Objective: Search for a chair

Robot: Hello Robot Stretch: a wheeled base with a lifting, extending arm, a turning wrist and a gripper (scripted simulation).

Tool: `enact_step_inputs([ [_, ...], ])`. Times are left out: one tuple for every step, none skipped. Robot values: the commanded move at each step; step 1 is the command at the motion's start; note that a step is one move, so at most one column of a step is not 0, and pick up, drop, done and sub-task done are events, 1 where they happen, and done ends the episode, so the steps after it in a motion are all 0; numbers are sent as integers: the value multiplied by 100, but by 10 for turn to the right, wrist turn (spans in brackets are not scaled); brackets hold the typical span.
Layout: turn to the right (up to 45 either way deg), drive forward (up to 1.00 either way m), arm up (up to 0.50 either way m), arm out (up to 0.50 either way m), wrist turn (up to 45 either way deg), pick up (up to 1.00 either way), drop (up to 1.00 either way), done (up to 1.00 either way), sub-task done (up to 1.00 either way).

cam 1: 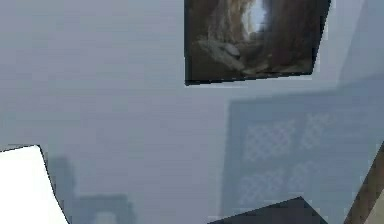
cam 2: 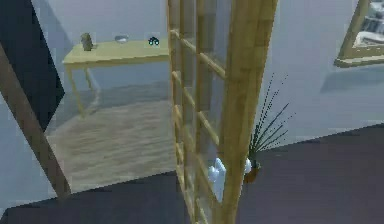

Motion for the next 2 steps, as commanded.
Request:
enact_step_inputs([
  [450, 0, 0, 0, 0, 0, 0, 0, 0],
  [90, 0, 0, 0, 0, 0, 0, 0, 0],
])
